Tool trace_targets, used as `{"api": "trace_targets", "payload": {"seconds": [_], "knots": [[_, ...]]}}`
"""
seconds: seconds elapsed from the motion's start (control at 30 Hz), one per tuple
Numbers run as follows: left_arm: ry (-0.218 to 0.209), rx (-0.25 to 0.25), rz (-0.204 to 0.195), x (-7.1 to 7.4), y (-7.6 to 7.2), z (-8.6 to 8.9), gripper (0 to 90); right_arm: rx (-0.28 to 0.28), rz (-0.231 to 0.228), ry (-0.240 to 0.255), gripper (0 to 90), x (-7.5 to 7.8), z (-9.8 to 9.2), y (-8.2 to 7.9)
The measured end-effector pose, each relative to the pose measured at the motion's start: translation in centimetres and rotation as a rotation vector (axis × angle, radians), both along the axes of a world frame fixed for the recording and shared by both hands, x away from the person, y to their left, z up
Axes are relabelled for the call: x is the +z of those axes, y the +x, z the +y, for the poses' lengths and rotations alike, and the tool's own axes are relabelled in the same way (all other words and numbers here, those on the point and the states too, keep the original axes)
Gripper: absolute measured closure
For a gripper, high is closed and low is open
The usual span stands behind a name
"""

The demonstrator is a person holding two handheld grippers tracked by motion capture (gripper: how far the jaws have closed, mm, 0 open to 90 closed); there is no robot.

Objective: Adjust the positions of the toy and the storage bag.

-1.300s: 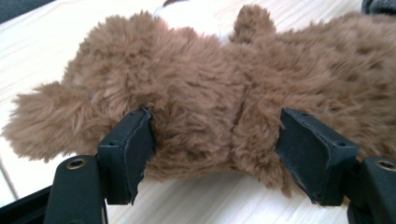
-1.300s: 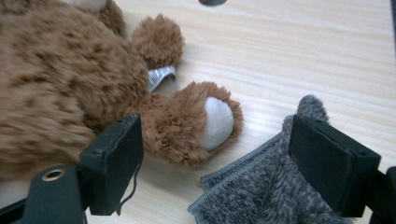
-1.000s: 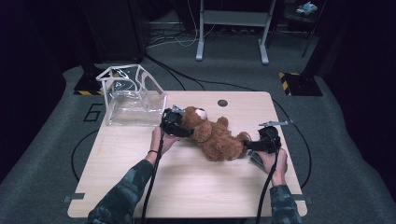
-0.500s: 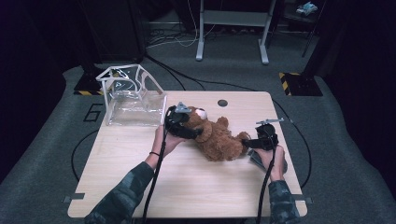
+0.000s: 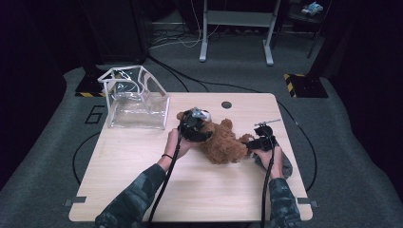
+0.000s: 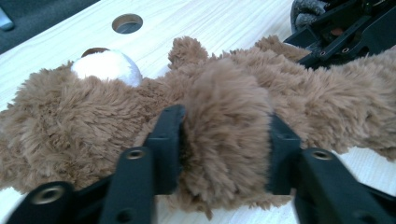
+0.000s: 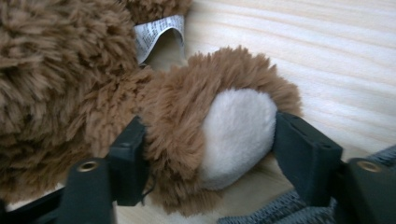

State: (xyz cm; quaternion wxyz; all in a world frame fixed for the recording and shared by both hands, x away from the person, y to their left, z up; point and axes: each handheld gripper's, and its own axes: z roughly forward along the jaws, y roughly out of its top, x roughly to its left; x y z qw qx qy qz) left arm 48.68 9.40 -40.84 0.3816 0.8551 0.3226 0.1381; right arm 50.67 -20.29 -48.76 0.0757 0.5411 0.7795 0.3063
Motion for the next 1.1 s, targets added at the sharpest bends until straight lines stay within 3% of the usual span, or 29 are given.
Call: {"api": "trace_targets", "payload": {"seconds": [0.1, 0.27, 0.37, 0.57, 0.67, 0.77, 0.8, 0.83, 0.97, 1.03, 1.07, 1.1], "knots": [[0.009, 0.002, -0.004, -0.2, -0.1, 0.1, 66.0, 0.011, 0.003, -0.011, 41.1, 0.0, 0.2, 0.0], [0.008, 0.005, -0.013, -0.4, -0.2, 0.5, 72.1, 0.033, 0.013, -0.035, 54.2, 0.2, 0.7, -0.2], [-0.010, 0.017, -0.021, -0.5, -0.3, 1.0, 75.2, 0.041, 0.006, -0.044, 68.4, 0.2, 0.9, -0.3], [-0.029, 0.024, -0.032, 0.2, -0.2, 2.2, 76.6, 0.038, -0.020, -0.065, 74.9, 0.8, 1.2, -0.6], [-0.035, 0.029, -0.038, 0.7, 0.1, 3.0, 77.5, 0.011, -0.090, -0.072, 76.0, 1.9, 1.1, -1.1], [-0.031, 0.025, -0.042, 1.0, 0.3, 3.4, 77.8, 0.012, -0.120, -0.078, 76.2, 2.7, 0.9, -1.3], [-0.036, 0.023, -0.040, 1.1, 0.3, 3.5, 78.2, -0.010, -0.173, -0.086, 76.6, 3.9, 0.7, -1.7], [-0.039, 0.023, -0.048, 1.2, 0.4, 3.7, 78.3, -0.027, -0.194, -0.086, 76.7, 4.4, 0.7, -2.0], [-0.071, 0.030, -0.060, 1.8, 0.8, 4.1, 78.5, -0.041, -0.263, -0.082, 76.8, 6.6, 0.2, -3.1], [-0.072, 0.027, -0.068, 2.0, 1.0, 4.2, 78.5, -0.047, -0.273, -0.081, 76.8, 6.9, 0.2, -3.3], [-0.082, 0.026, -0.074, 2.3, 1.2, 4.3, 78.6, -0.056, -0.316, -0.094, 76.8, 8.0, 0.2, -4.1], [-0.082, 0.026, -0.074, 2.3, 1.2, 4.3, 78.7, -0.056, -0.316, -0.094, 76.8, 8.0, 0.2, -4.1]]}}
